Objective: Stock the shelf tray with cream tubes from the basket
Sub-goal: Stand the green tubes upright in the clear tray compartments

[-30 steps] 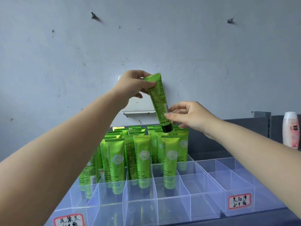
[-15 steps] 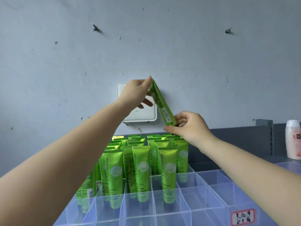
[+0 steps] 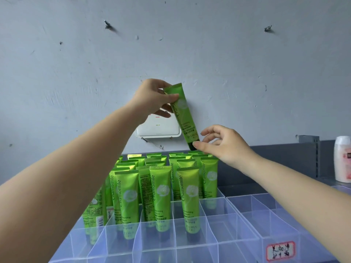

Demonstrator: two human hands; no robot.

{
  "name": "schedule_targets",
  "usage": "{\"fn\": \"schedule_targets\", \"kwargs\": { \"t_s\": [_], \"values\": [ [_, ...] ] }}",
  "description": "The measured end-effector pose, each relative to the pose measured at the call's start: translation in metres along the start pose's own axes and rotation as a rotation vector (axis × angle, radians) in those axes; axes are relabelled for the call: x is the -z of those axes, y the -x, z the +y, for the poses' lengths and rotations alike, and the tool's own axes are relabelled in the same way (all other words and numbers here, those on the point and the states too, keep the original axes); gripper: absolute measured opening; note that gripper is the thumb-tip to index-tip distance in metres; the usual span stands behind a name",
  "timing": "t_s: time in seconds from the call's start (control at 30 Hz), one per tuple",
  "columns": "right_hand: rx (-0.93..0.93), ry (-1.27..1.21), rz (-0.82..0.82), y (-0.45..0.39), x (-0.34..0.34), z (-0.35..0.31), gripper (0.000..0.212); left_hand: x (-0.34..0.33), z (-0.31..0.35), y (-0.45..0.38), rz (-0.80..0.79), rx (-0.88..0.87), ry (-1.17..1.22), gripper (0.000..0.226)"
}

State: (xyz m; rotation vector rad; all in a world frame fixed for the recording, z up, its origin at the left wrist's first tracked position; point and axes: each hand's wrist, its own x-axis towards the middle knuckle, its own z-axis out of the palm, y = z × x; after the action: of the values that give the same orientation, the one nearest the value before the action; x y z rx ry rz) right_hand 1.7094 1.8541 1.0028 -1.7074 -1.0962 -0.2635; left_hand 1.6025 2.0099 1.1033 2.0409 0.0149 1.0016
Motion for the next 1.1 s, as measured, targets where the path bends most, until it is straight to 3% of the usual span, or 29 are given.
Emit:
{"fn": "schedule_targets", "kwargs": {
  "t_s": [0.1,0.27,0.4,0.77,1.1],
  "values": [
    [-0.052,0.014,-0.169,0.007,0.001,0.006,0.047,0.010,0.003,0.000,-0.007,0.017,-0.023,0.012],
    [-0.069,0.046,-0.271,0.016,-0.006,0.013,0.021,0.019,0.006,0.003,0.033,0.001,-0.051,0.014],
    [-0.023,0.003,-0.279,0.020,-0.007,0.013,0.009,0.017,0.005,0.008,-0.048,0.033,-0.129,0.013],
    [0.033,0.006,-0.280,0.024,0.011,0.014,0.015,-0.012,-0.016,0.027,-0.433,0.097,-0.411,0.021],
    [0.041,0.051,-0.246,0.022,0.001,0.011,0.012,-0.027,-0.039,0.035,-0.535,0.084,-0.732,0.024]
  ]
}}
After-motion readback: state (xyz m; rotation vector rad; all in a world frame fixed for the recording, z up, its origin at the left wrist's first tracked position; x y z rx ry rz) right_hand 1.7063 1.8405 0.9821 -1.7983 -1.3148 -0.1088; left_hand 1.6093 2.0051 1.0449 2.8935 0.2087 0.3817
